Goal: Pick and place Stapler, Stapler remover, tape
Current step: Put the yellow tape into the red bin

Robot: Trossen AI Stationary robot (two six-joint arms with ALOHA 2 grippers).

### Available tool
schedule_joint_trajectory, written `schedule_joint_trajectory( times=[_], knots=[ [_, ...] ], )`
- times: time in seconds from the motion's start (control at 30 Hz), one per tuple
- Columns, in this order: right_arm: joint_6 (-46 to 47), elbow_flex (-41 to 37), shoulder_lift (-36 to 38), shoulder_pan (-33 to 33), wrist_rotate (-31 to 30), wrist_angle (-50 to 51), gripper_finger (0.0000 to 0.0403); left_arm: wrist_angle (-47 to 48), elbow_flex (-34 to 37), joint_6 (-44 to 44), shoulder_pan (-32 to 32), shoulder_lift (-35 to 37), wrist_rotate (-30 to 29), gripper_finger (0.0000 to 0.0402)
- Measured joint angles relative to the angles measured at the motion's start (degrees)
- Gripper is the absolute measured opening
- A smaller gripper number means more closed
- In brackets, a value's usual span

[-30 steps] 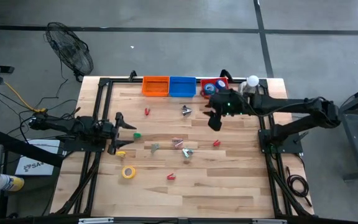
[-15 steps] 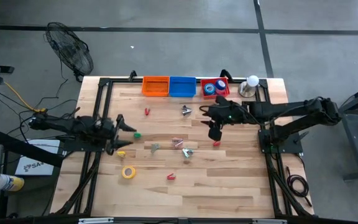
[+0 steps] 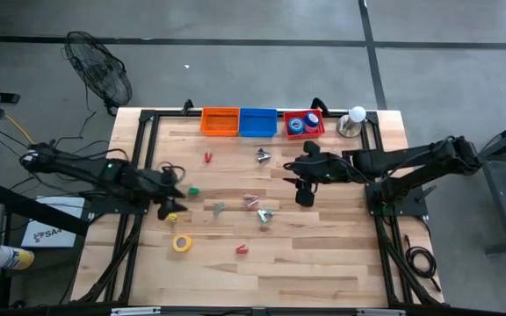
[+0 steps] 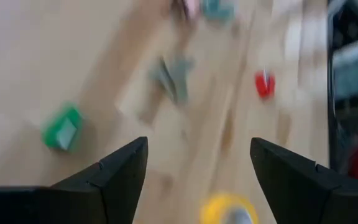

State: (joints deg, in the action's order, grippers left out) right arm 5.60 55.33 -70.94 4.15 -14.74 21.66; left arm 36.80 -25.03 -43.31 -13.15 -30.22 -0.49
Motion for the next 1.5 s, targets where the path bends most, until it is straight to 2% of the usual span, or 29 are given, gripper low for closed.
schedule_joint_trajectory(
  times=[0.27,0.4,0.6,0.77,0.93,1.07,1.5],
  knots=[
    [-0.1,0.0,0.0,1.9,-0.2,1.3,0.0146,11.0,-10.2,-5.2,-0.4,-25.4,11.4,0.028],
    [-0.1,0.0,0.0,2.3,-0.2,1.5,0.0146,13.4,-14.2,-7.8,-3.7,-34.8,11.6,0.028],
    [-0.1,0.0,0.0,2.3,-0.2,1.5,0.0146,14.6,-18.7,-19.8,-12.4,-44.0,8.3,0.028],
    [0.4,0.0,0.0,2.3,-0.3,1.4,0.0146,14.5,-20.6,-28.6,-18.8,-48.5,5.8,0.028],
    [0.9,0.0,0.0,2.3,-0.3,1.3,0.0146,14.4,-20.8,-35.2,-22.2,-49.9,3.1,0.028],
    [1.0,0.0,0.0,2.3,-0.3,1.3,0.0146,14.2,-20.8,-38.0,-23.0,-49.9,1.0,0.028],
    [1.0,0.0,0.0,2.3,-0.3,1.6,0.0146,12.2,-20.7,-40.7,-22.9,-50.4,1.0,0.028]
  ],
)
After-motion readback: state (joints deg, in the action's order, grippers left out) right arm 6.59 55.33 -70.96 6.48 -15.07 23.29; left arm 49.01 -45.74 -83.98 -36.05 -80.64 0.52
